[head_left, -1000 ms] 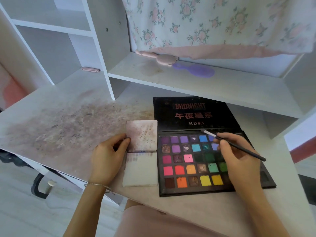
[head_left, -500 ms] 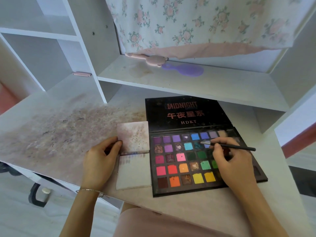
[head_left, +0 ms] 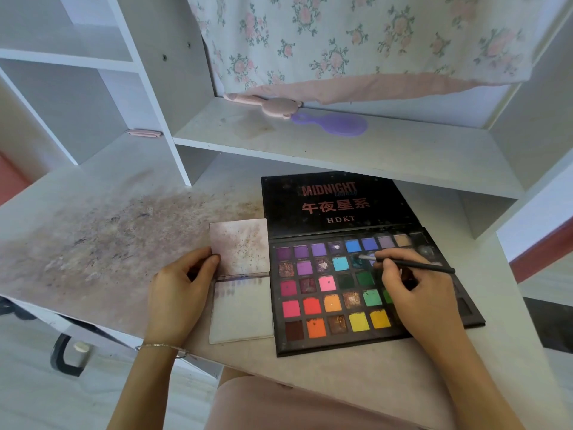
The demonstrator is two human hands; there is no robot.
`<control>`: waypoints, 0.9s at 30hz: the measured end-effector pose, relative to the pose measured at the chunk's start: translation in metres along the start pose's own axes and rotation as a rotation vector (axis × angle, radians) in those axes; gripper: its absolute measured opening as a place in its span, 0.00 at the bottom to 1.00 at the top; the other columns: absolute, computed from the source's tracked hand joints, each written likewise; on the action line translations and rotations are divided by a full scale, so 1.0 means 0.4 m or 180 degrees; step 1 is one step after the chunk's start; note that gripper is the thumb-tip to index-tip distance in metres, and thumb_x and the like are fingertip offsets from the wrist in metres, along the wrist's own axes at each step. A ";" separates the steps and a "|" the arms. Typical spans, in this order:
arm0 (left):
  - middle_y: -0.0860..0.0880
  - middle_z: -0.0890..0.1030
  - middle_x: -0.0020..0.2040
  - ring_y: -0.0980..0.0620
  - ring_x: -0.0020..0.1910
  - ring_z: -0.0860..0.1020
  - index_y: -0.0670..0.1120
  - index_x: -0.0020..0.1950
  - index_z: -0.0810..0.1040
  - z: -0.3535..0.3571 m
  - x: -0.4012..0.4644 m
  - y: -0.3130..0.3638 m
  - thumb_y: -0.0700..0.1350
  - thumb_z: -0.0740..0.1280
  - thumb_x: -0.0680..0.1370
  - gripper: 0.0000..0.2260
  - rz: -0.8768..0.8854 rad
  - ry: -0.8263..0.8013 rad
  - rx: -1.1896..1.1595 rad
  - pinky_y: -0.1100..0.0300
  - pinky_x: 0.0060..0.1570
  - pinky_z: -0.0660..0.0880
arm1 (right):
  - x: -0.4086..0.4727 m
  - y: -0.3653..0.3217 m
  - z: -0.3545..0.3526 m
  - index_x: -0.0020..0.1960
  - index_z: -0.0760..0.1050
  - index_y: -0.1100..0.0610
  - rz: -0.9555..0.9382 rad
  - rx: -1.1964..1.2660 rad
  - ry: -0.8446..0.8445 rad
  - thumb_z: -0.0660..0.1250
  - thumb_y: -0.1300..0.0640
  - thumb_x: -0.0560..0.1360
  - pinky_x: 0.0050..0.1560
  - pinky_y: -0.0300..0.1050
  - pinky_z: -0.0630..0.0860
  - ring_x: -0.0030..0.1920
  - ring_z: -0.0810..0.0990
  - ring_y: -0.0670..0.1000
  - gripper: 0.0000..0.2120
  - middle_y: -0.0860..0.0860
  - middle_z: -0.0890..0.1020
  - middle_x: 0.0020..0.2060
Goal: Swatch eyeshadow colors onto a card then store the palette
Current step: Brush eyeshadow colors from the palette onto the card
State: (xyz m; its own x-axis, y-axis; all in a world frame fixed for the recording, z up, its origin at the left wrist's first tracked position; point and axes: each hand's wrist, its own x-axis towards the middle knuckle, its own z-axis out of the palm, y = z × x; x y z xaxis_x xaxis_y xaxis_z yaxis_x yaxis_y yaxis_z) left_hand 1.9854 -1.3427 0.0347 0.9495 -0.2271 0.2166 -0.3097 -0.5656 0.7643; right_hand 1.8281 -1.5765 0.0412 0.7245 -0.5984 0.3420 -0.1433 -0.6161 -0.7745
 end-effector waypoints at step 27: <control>0.48 0.83 0.46 0.52 0.43 0.79 0.45 0.52 0.82 0.003 0.007 -0.010 0.42 0.67 0.75 0.08 -0.0047 -0.0040 -0.0054 0.59 0.46 0.72 | -0.020 -0.081 0.040 0.42 0.73 0.47 -0.0013 0.0985 -0.0229 0.62 0.71 0.73 0.37 0.31 0.76 0.40 0.80 0.42 0.17 0.45 0.81 0.40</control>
State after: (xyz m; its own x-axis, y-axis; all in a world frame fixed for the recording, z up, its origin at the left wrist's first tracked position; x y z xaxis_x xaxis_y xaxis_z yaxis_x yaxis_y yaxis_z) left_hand 1.9892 -1.3420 0.0315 0.9532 -0.2287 0.1976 -0.2945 -0.5554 0.7777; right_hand 1.8376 -1.5436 0.0551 0.7720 -0.5518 0.3155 0.0636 -0.4268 -0.9021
